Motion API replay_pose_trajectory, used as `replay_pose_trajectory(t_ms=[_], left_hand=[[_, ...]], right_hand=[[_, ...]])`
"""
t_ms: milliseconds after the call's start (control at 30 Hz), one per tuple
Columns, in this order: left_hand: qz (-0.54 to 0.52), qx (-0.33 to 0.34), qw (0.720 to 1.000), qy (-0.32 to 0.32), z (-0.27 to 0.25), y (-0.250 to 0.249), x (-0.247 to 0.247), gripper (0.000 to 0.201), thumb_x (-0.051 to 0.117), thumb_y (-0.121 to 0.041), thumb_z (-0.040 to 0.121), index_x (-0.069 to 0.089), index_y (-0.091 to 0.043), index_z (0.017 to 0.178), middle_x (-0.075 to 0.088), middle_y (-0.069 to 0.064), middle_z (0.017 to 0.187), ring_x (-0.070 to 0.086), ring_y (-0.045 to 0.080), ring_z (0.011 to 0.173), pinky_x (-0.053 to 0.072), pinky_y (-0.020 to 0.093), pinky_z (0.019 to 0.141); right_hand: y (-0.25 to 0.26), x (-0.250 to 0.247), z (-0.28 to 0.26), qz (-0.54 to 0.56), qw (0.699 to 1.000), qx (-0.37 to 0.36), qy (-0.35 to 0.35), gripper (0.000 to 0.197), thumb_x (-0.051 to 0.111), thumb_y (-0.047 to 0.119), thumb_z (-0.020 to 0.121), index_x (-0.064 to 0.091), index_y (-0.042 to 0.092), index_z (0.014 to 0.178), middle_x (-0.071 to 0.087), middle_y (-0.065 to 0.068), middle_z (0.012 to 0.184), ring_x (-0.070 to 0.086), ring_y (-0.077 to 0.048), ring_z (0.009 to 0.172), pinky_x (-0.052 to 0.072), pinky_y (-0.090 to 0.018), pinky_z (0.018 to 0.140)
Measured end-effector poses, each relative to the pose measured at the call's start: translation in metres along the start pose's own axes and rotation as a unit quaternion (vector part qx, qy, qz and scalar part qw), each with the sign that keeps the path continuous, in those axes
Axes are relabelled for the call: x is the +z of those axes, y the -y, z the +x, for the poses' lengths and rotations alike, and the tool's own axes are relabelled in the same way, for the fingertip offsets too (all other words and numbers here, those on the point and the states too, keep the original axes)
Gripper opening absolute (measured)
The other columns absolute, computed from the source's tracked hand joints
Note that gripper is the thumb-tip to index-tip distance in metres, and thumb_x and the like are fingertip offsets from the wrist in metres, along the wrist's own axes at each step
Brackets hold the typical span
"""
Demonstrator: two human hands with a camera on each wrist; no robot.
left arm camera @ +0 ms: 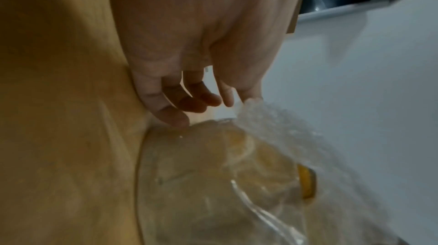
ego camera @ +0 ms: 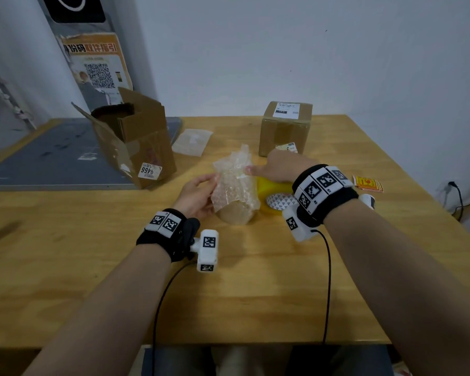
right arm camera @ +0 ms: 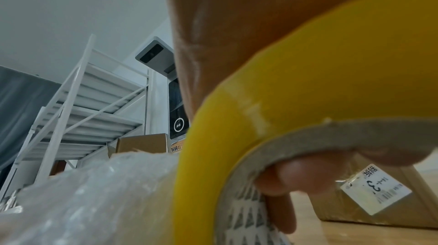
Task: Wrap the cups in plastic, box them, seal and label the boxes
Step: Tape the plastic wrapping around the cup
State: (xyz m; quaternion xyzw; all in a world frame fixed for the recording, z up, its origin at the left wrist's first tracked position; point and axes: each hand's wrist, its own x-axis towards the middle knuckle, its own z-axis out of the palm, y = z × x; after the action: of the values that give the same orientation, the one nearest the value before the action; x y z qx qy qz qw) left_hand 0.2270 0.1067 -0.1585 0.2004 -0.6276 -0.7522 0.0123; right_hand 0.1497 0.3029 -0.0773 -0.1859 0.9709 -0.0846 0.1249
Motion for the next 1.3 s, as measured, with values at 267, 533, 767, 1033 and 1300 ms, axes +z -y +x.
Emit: replay_pose_trajectory(t_ms=[267,533,767,1033,1300], left_hand=[[0.23,0.3,0.926,0.003,0.003,-0.025,-0.006,0.035,0.065,-0.002,0.094,0.073,-0.031,0.113,0.067,-0.013,0.126,0.06,0.005,0.12,0.047,0.026,0.1],[0.258,0.238,0.921,0.168,0.007,-0.018,0.008,0.052,0.077,-0.024,0.09,0.058,-0.029,0.139,0.062,-0.013,0.128,0.063,0.0,0.112,0.05,0.017,0.089],[0.192,0.189,0.943,0.195,0.017,-0.009,0.013,0.088,0.1,-0.022,0.056,0.058,-0.025,0.133,0.07,0.001,0.116,0.07,0.015,0.102,0.059,0.029,0.088],[0.245,0.217,0.933,0.149,0.017,-0.007,0.012,0.074,0.094,-0.02,0.059,0.061,-0.041,0.121,0.069,-0.004,0.116,0.07,0.015,0.102,0.059,0.033,0.089],[0.255,0.231,0.933,0.102,0.012,-0.007,0.016,0.073,0.088,-0.006,0.061,0.059,-0.037,0.121,0.066,-0.008,0.112,0.069,0.015,0.098,0.058,0.031,0.085]], right_hand=[[0.002,-0.001,0.0,-0.007,1.0,0.003,-0.001,0.069,0.041,0.073,0.098,0.054,0.005,0.098,0.063,-0.006,0.089,0.063,-0.021,0.08,0.044,-0.033,0.07],[0.002,0.0,0.001,0.014,1.0,0.015,-0.005,0.078,0.045,0.071,0.098,0.059,0.0,0.127,0.06,-0.005,0.099,0.06,-0.023,0.09,0.046,-0.035,0.078],[-0.001,0.002,0.003,0.006,1.0,0.013,-0.021,0.078,0.045,0.071,0.098,0.059,0.001,0.13,0.065,-0.008,0.105,0.059,-0.022,0.09,0.046,-0.035,0.081],[-0.013,0.004,0.001,0.045,0.998,0.029,-0.038,0.073,0.052,0.079,0.089,0.062,0.008,0.101,0.053,-0.001,0.094,0.052,-0.017,0.076,0.035,-0.03,0.059],[-0.034,-0.002,-0.025,0.167,0.985,-0.017,-0.037,0.076,0.061,0.08,0.08,0.074,0.006,0.084,0.068,-0.01,0.078,0.064,-0.024,0.07,0.049,-0.04,0.068]])
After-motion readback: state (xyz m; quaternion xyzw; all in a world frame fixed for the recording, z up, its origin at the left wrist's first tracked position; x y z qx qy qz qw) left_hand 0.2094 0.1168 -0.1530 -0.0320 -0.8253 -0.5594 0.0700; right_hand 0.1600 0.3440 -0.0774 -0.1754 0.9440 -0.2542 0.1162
